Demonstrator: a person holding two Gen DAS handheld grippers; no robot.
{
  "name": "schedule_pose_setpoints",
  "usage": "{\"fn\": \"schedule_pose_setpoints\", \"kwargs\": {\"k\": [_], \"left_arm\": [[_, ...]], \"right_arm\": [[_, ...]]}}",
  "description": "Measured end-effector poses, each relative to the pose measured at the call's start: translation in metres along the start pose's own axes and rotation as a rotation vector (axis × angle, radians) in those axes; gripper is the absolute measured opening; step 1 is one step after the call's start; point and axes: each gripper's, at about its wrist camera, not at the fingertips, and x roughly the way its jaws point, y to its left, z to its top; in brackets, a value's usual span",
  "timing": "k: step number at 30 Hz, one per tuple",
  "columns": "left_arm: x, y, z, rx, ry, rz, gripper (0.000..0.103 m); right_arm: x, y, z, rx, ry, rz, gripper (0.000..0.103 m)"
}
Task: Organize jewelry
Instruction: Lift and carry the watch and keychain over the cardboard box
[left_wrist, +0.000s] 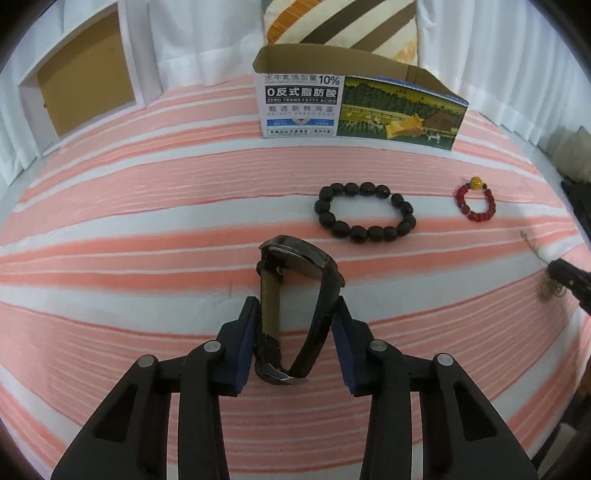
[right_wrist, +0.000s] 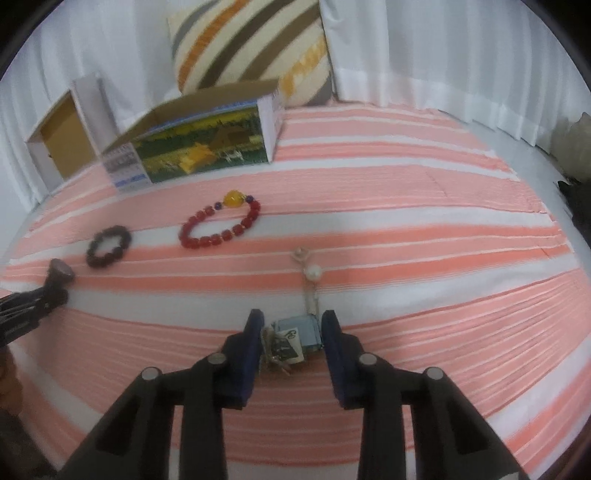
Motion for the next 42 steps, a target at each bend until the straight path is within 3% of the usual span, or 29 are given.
{"fn": "schedule_pose_setpoints", "kwargs": {"k": [8,21,35,42], "left_arm": [[-0.022,-0.010,0.001,-0.001,-0.015,-0.010,0.038],[-0.060,-0.020,0.025,-0.019,-0.016,-0.047,0.037],[-0.072,-0.021,0.055,0.017,-0.045,0.030,0.037],[-0.070,-0.019,0.061,0.017,-0.048,0.028,0.037]], "right_arm": [[-0.032,-0.005,0.003,-0.039,-0.032,0.053,0.031],[-0.068,0.015,0.037,-0.094,-0.077,0.120,0.031],[-0.077,0.042,0.068,-0.133,-0.095,0.180,0.031],[-0.080,0.051,0.082,-0.137,-0.101,0.200,0.031]]}}
